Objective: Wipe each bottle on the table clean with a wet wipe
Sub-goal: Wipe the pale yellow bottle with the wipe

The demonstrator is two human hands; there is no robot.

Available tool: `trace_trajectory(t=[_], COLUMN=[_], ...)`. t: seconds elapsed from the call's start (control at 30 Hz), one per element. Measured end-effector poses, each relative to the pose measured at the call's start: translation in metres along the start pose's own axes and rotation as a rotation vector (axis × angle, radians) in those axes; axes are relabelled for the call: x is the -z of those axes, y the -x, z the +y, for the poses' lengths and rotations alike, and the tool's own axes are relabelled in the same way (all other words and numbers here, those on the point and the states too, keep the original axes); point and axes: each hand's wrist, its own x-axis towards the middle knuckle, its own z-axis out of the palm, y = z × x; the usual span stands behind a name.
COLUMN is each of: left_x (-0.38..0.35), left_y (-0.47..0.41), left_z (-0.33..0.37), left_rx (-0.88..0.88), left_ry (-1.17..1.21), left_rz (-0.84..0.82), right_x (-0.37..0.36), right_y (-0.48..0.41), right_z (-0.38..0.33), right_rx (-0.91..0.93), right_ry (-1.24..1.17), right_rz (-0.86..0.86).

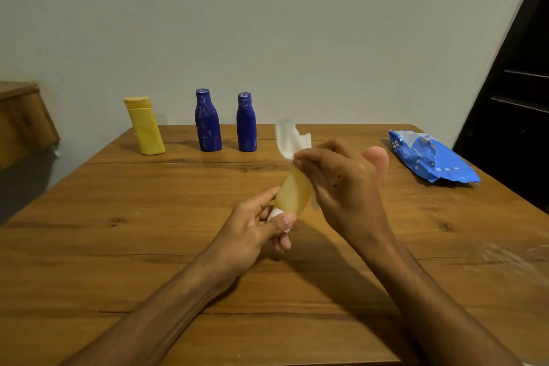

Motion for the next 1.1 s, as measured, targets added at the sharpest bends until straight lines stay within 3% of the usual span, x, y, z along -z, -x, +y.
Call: trace_trajectory(t=[0.1, 0.33, 0.77, 1.0, 1.1], left_x=[0.0, 0.002, 0.006, 0.007, 0.006], left_y=[0.001, 0.0, -0.003, -0.001, -0.001], left_z=[0.002, 0.003, 0.006, 0.008, 0.008], left_rx=[0.008, 0.076, 0.044, 0.094, 0.101], left_ry=[0.065, 0.323, 0.692, 0.625, 0.651], left_rz=[-0.033, -0.065, -0.068, -0.152, -0.155], right_x=[0.003, 0.003, 0.002, 0.002, 0.002], right_y=[-0.004, -0.006, 0.002, -0.004, -0.004], right_z=[0.007, 0.008, 0.002, 0.008, 0.007], right_rx=[-0.1, -0.239, -0.079, -0.153, -0.184], right_ry=[0.008, -0.206, -0.356, -0.255, -0.283], right_rz=[0.102, 0.078, -0.241, 0.037, 0.076])
